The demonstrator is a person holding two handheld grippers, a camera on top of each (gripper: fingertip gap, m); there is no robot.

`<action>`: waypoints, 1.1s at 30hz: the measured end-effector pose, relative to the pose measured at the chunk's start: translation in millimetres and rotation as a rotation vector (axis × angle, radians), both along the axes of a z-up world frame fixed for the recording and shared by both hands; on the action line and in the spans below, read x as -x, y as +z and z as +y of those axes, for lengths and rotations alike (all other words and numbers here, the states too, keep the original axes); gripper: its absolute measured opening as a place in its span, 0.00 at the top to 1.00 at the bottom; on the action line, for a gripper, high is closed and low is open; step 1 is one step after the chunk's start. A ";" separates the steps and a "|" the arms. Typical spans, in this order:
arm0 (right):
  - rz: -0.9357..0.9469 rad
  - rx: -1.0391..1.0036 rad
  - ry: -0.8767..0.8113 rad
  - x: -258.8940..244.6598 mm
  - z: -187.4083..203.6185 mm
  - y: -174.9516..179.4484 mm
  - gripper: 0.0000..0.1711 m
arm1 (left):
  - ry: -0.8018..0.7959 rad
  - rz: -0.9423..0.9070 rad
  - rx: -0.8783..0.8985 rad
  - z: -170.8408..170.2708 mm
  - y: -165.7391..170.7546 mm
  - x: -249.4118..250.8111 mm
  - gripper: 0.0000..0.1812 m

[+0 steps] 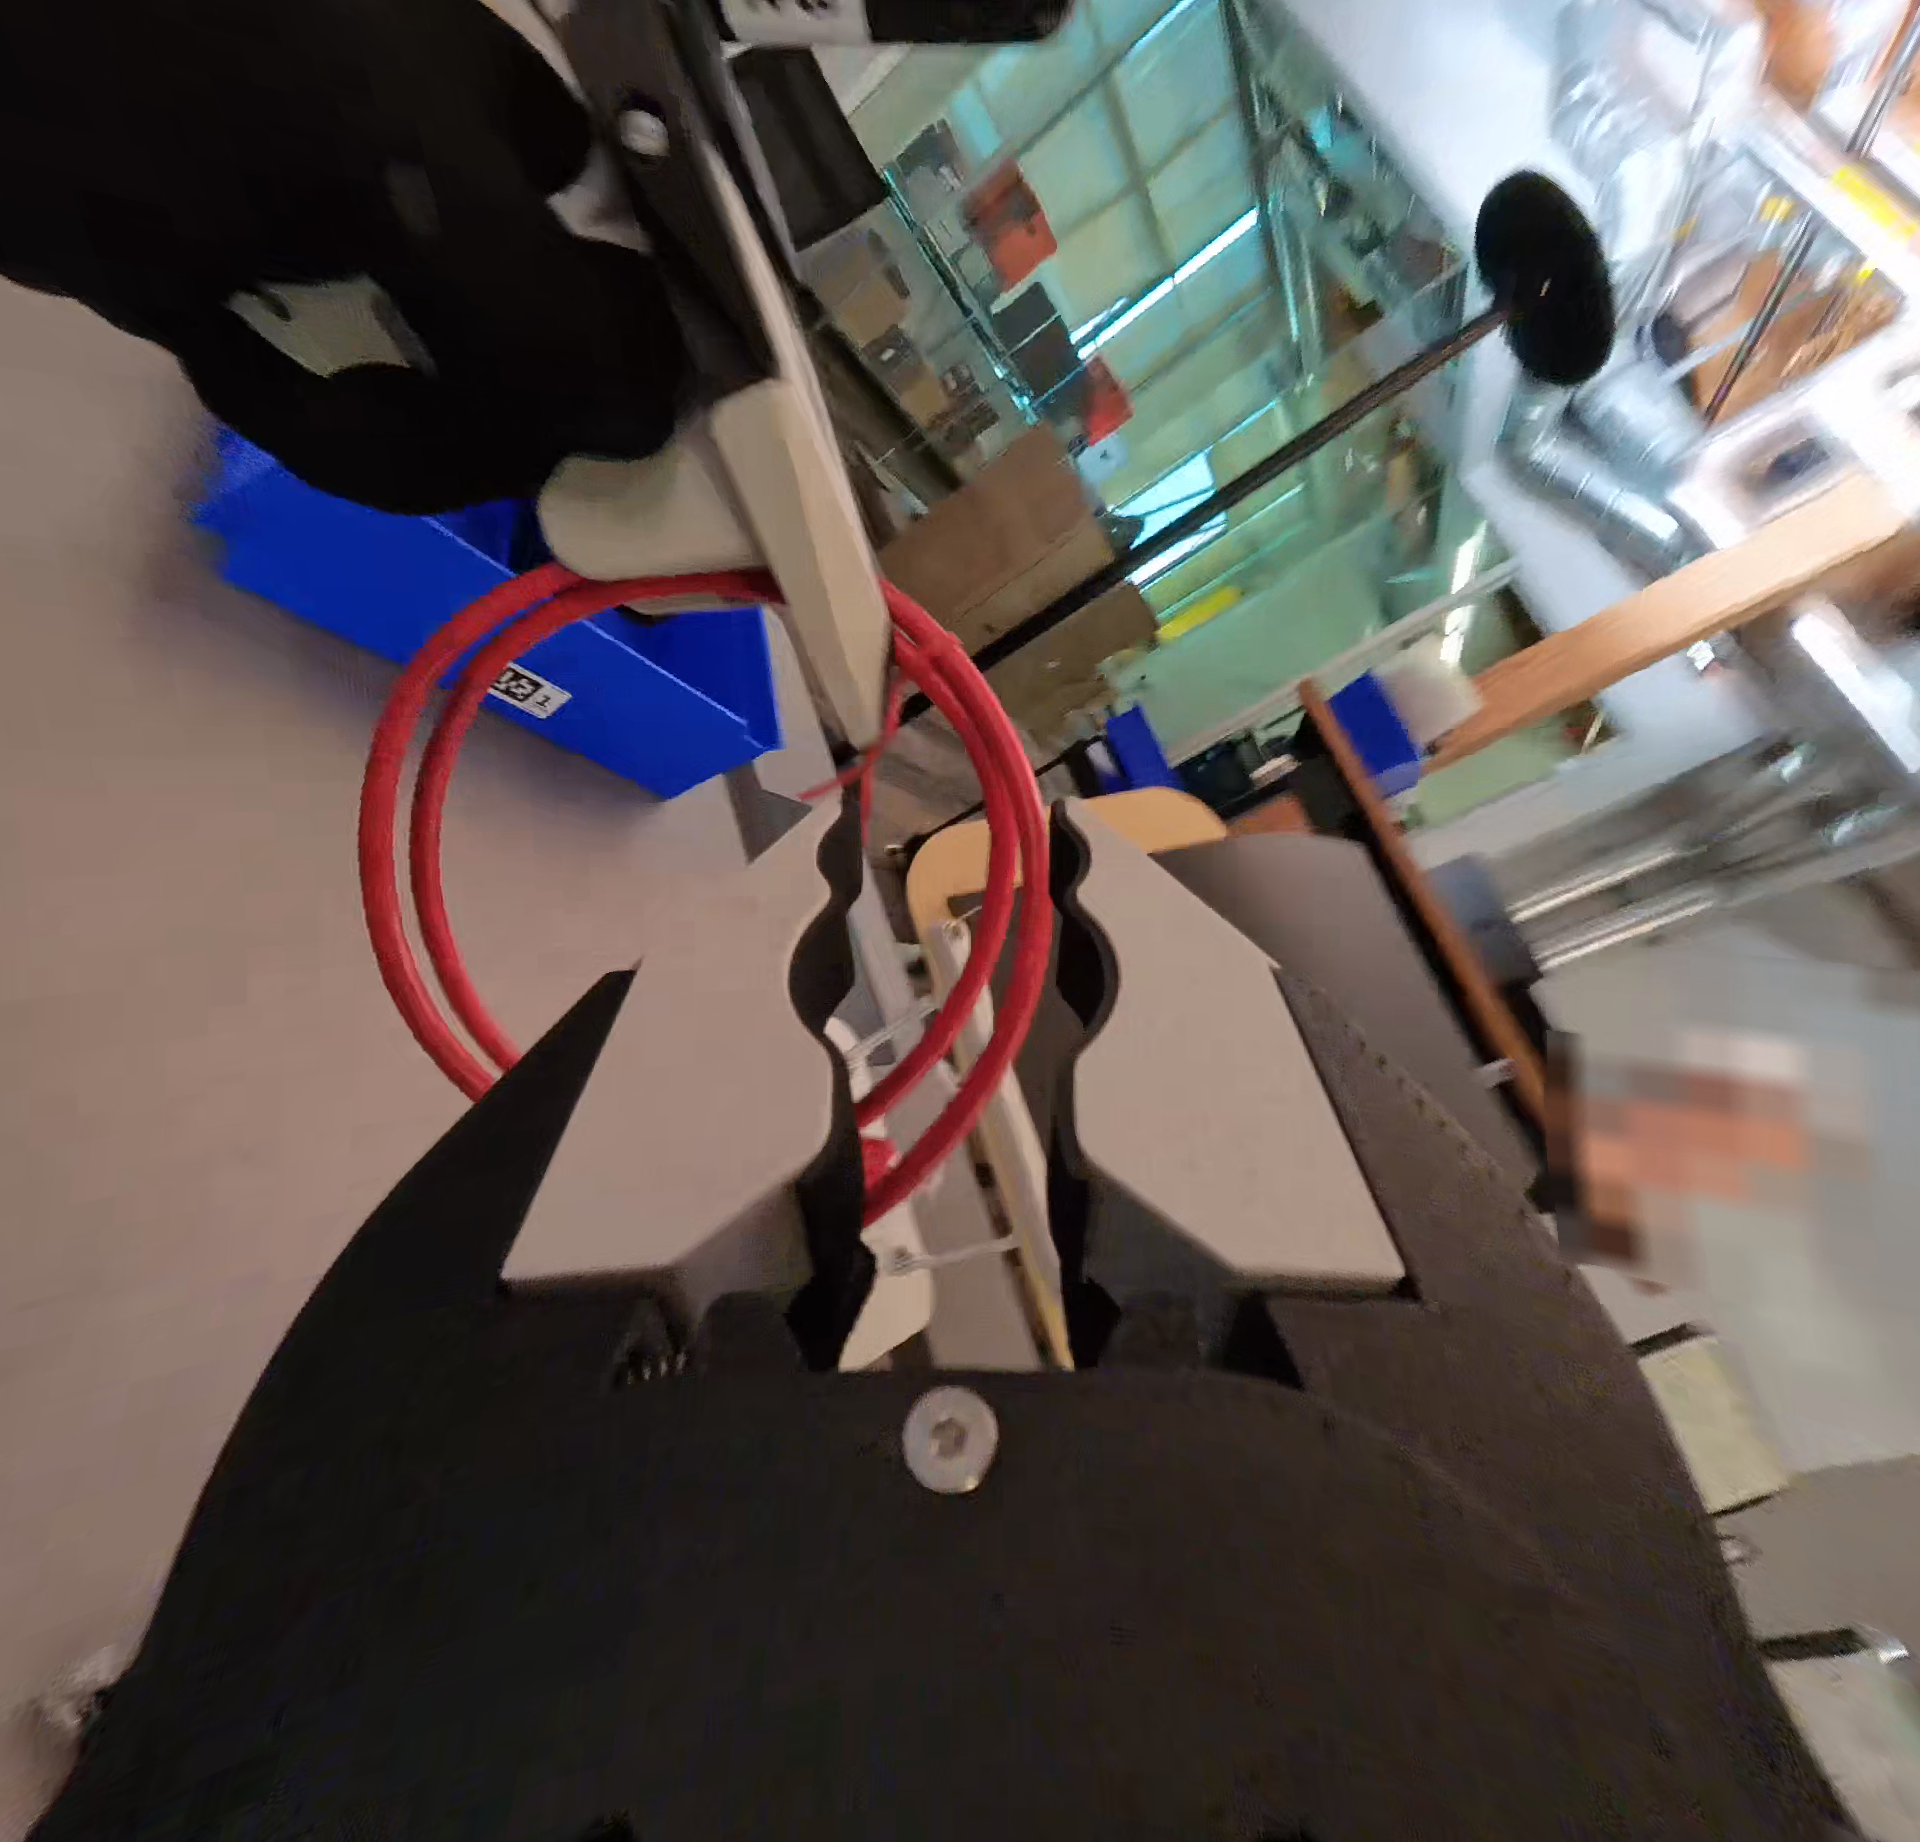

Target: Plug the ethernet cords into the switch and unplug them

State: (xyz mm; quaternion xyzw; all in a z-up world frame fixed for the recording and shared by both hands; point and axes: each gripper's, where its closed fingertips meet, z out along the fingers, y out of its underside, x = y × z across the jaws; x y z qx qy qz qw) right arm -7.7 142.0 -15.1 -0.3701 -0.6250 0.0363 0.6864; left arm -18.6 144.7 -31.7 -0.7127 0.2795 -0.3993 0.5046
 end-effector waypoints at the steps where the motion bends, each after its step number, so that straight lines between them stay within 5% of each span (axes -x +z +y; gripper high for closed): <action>1: -0.014 -0.042 0.007 5.4 -7.2 0.2 0.81 | -0.016 -0.036 0.012 -2.7 3.5 -0.3 1.00; 9: -0.044 -0.221 -0.127 28.2 -5.9 -2.8 0.77 | -0.071 -0.218 0.074 -12.4 19.4 6.2 1.00; 20: 0.020 -0.218 -0.171 27.8 -1.9 0.2 1.00 | -0.093 -0.266 0.120 -17.6 20.4 3.0 1.00; 27: 0.144 0.239 0.027 19.8 -4.5 2.8 1.00 | -0.061 -0.150 -0.044 -19.2 25.0 1.7 1.00; 33: 0.314 0.808 0.355 13.2 -17.9 16.3 1.00 | 0.061 0.009 -0.270 -19.2 36.6 8.0 1.00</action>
